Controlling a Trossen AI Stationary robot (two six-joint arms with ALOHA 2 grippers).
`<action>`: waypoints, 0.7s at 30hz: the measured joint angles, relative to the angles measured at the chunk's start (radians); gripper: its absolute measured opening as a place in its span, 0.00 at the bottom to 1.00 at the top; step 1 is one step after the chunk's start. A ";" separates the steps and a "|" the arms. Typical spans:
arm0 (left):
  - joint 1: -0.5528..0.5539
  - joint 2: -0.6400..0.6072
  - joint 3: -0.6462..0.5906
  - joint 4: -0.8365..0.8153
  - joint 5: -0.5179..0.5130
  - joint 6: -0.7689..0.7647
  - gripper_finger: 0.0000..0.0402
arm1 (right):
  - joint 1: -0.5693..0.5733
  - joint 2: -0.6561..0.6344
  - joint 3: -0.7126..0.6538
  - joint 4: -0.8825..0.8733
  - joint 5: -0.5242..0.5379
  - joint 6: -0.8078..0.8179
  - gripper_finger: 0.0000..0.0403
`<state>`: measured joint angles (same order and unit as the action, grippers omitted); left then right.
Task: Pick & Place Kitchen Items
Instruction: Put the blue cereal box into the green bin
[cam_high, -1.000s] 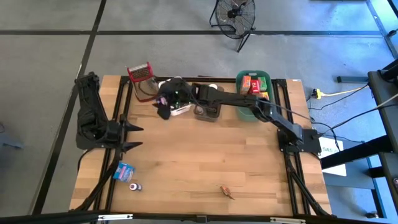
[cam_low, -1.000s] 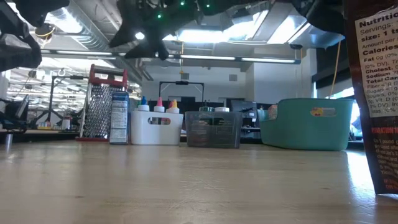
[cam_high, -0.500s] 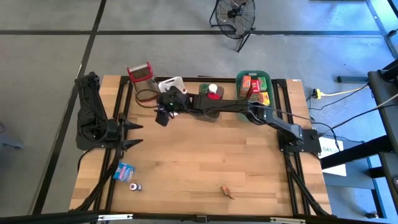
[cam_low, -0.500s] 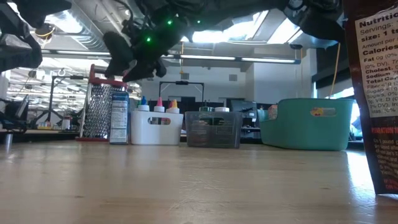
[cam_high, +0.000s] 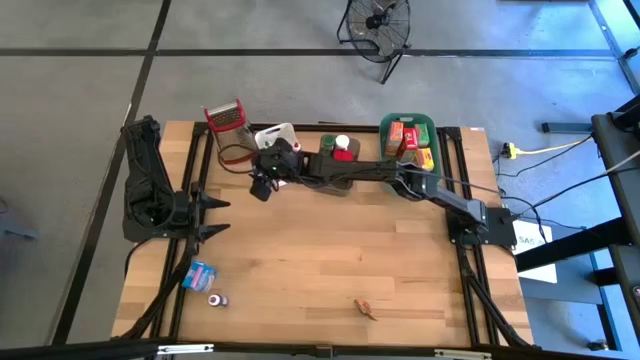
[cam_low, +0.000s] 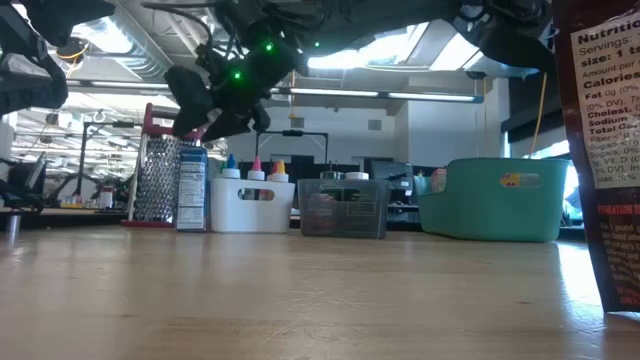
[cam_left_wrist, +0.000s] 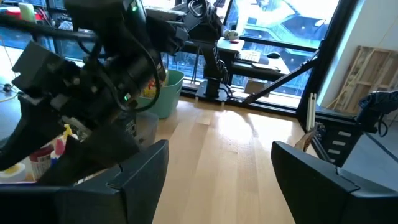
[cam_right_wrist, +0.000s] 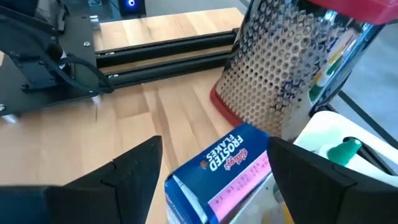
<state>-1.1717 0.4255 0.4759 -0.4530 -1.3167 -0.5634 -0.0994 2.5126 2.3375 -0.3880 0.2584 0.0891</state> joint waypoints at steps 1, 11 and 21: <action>0.000 0.000 0.000 0.000 0.000 0.000 0.69 | 0.000 0.009 0.000 0.007 0.000 0.000 0.73; 0.000 0.015 0.000 -0.001 0.001 0.000 0.69 | 0.001 0.031 0.001 0.029 0.001 -0.021 0.73; 0.000 0.029 0.000 0.000 0.001 -0.002 0.69 | 0.001 0.041 0.001 0.023 0.037 -0.027 0.73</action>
<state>-1.1721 0.4541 0.4759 -0.4534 -1.3159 -0.5655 -0.0982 2.5534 2.3382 -0.3645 0.2955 0.0619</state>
